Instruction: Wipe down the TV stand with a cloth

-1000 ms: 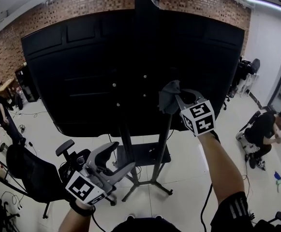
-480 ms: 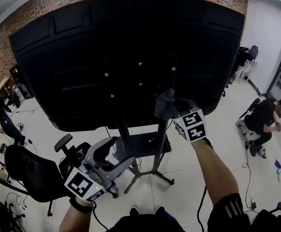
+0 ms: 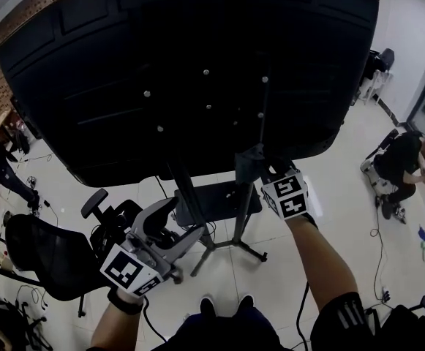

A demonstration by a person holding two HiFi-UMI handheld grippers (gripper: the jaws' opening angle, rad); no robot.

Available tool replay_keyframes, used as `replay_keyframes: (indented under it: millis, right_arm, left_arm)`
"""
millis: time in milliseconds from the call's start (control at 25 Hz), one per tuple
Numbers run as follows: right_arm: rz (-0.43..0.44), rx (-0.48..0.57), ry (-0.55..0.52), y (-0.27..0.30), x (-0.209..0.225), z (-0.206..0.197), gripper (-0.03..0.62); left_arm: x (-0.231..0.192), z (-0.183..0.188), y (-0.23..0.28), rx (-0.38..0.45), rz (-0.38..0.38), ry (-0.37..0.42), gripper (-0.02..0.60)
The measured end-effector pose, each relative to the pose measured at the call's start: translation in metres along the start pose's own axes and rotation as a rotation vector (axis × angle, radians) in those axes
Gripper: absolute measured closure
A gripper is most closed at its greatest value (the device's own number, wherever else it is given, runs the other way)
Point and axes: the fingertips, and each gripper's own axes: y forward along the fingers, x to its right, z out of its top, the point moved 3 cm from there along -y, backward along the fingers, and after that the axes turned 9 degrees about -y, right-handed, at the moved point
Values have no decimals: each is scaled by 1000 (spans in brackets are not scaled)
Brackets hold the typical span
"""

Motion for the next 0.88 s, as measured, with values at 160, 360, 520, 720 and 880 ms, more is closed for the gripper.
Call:
replay_keyframes:
  millis: [160,360,520,720,880]
  right_arm:
    - [27,-43,31,9,-15,-34,572]
    - [62,-100,66,20,-35,-74,572]
    - [85,-136,99,30,-49,-102,572]
    - [115,-188,159,40,-67,-141,572]
    - [137,-228,180,48,-78,-171,572]
  left_arm:
    - [-5,-18,4,-20,3,-22,265]
    - [-12,-40,8,-40,10,-48,265]
    - [-19,-57,10,-55,16,-62,265]
    - [-23,-77,11,-81,36,-96,265]
    - [-24,-97,12,-98,52,-121,265]
